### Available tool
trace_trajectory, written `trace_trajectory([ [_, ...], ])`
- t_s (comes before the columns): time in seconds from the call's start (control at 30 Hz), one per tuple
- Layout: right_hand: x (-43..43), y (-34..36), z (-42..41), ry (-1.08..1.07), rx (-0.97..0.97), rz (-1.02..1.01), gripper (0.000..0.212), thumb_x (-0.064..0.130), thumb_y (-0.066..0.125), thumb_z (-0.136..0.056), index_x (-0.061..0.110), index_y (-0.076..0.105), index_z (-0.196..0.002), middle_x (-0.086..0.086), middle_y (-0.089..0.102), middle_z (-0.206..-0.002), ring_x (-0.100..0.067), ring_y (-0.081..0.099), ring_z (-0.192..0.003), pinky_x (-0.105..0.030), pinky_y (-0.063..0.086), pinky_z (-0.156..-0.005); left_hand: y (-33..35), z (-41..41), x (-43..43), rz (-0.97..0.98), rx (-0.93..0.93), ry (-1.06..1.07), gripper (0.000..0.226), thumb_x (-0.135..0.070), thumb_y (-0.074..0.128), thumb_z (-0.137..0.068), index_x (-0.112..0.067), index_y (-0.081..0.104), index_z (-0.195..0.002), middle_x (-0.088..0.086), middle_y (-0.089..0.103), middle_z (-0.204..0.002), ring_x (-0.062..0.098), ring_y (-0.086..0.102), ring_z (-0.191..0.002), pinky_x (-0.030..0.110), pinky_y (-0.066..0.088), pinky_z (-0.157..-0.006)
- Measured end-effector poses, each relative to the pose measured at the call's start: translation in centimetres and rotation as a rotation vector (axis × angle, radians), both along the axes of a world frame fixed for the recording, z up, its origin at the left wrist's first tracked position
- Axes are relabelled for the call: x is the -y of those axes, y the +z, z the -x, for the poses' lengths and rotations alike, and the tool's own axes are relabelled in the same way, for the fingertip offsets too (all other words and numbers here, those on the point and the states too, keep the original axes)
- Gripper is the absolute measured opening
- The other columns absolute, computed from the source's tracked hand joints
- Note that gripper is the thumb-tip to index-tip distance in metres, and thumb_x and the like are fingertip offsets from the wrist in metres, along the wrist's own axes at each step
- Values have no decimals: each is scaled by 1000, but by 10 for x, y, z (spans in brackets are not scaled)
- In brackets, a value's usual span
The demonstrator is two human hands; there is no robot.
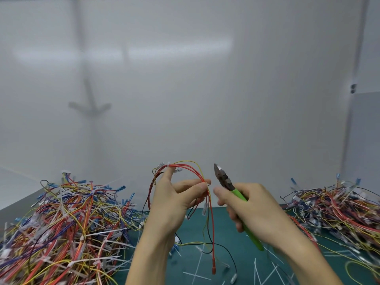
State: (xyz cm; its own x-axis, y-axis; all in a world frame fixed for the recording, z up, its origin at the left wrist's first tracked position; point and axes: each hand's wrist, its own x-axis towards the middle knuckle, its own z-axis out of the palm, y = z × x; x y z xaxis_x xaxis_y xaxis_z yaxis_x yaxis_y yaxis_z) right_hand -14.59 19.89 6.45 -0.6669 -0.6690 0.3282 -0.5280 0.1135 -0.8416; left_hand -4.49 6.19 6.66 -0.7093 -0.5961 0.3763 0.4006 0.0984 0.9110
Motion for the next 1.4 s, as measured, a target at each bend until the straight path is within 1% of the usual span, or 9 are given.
trace_trajectory([
  [0.13,1,-1,-4,34,-27,-6,21,36,75,-82,15,70,-79,5,58,-53,-12,54,-47,-33,52,-54,0,4,-6,-72,-63,20,85,-1,75,-80,-16,26,-148,12,77,-90,20,74,-75,24,58,-66],
  [0.27,2,0,-6,12,-9,72,19,28,72,-86,12,68,-76,1,57,-52,-14,55,-47,-33,52,-56,-1,6,-8,-61,-57,21,73,-7,75,-81,-19,34,-140,13,76,-89,19,74,-74,23,58,-67],
  [0.43,-2,5,-3,2,156,289,14,12,69,-90,6,67,-78,-6,55,-53,-18,53,-48,-38,53,-57,-3,2,-2,156,161,1,38,-23,70,-88,-21,57,-124,2,78,-85,13,73,-74,20,57,-67],
  [0.73,-7,8,2,-15,233,448,10,7,64,-92,3,65,-83,-3,55,-55,-16,53,-49,-29,52,-51,-14,1,2,457,503,-145,21,-25,74,-87,-23,69,-107,-3,74,-85,11,71,-79,25,54,-75],
  [0.93,-11,11,2,8,288,512,10,3,62,-92,3,64,-83,-5,53,-57,-19,52,-52,-26,53,-49,-28,4,17,493,653,21,9,-22,58,-94,-19,66,-96,-2,75,-83,9,70,-69,27,53,-70],
  [1.1,-15,13,4,25,279,486,13,3,61,-93,4,64,-80,-5,55,-57,-18,52,-52,-27,53,-50,-55,2,46,605,881,273,22,-29,55,-93,-11,64,-85,-3,75,-74,17,73,-71,38,59,-76],
  [1.2,-15,12,4,45,168,390,18,5,62,-93,10,67,-76,-6,58,-61,-17,54,-55,-33,53,-57,-58,5,47,345,814,211,45,-43,46,-100,-3,65,-92,5,76,-74,22,70,-63,38,58,-69],
  [1.3,-11,9,1,96,24,194,13,10,67,-90,20,69,-81,2,59,-59,-15,56,-57,-35,53,-61,-40,8,36,-82,489,16,66,-61,35,-97,-3,65,-105,11,77,-87,23,75,-77,30,59,-67],
  [1.4,-1,2,-6,164,-107,-22,5,18,69,-88,21,67,-84,1,61,-62,-15,59,-61,-44,56,-69,-18,8,23,-370,163,-168,66,-60,45,-92,-1,61,-114,16,75,-102,29,74,-94,32,61,-67],
])
